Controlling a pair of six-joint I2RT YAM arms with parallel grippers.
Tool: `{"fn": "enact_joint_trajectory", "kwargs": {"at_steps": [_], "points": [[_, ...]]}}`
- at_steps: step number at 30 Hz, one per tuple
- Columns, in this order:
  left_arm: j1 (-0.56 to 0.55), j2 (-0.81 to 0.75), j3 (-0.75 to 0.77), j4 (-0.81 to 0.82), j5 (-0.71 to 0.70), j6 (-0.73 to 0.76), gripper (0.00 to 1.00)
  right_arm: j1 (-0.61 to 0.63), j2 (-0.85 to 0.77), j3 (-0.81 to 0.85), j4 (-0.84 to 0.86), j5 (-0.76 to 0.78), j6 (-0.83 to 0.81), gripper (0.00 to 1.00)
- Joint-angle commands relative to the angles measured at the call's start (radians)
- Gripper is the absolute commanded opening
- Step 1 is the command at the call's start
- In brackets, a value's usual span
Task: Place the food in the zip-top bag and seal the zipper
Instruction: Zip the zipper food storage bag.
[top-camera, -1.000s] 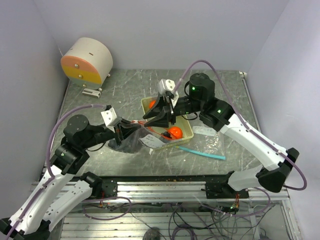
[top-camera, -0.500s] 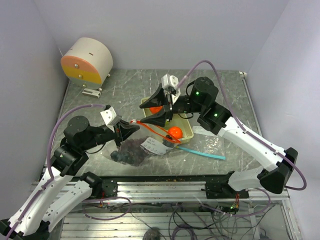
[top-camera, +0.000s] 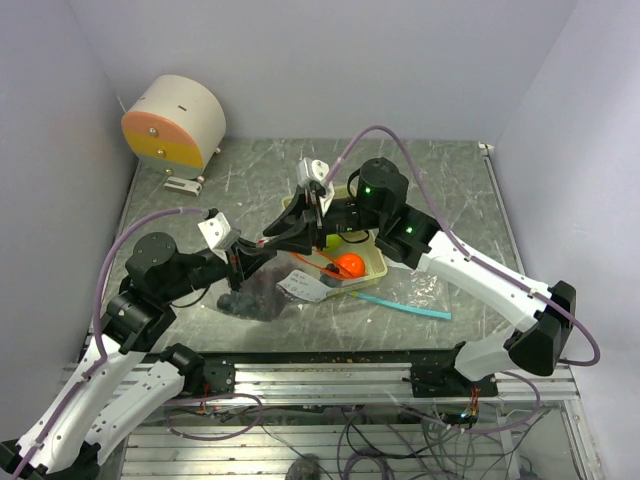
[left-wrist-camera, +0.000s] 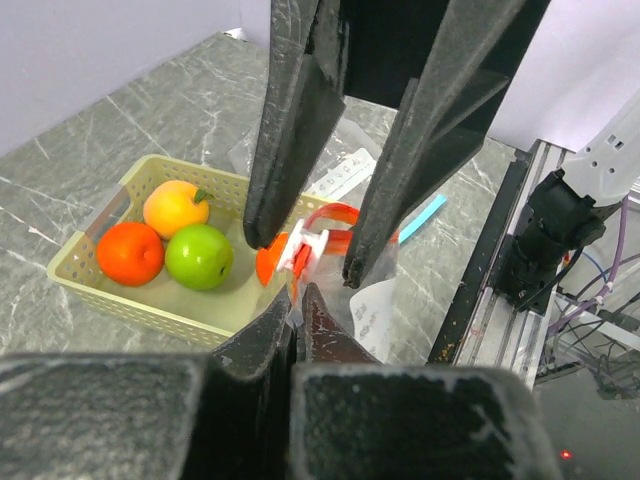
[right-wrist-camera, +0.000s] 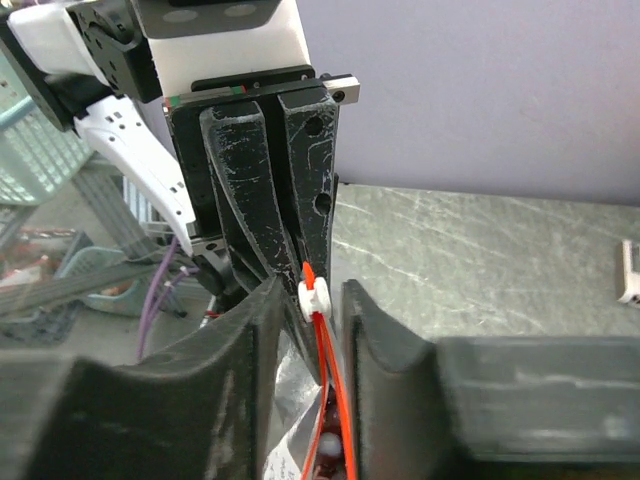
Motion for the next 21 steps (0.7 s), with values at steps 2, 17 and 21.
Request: {"fn": "enact_joint_trajectory", "kwargs": {"at_steps": [2,17,21], "points": [[0.002,-0.021,0.021,0.070,-0.005,-0.014,0.07,0.001,0.009,0.045,-0.018,-0.022,-0.014,0.14],[0.002,-0.029,0.023,0.068,-0.013,-0.016,0.07,0.002,0.024,0.054,-0.046,-0.010,-0.014,0.18],[0.003,-0.034,0.022,0.070,-0.019,-0.019,0.07,0.003,0.032,0.067,-0.071,-0.012,-0.020,0.00]]}}
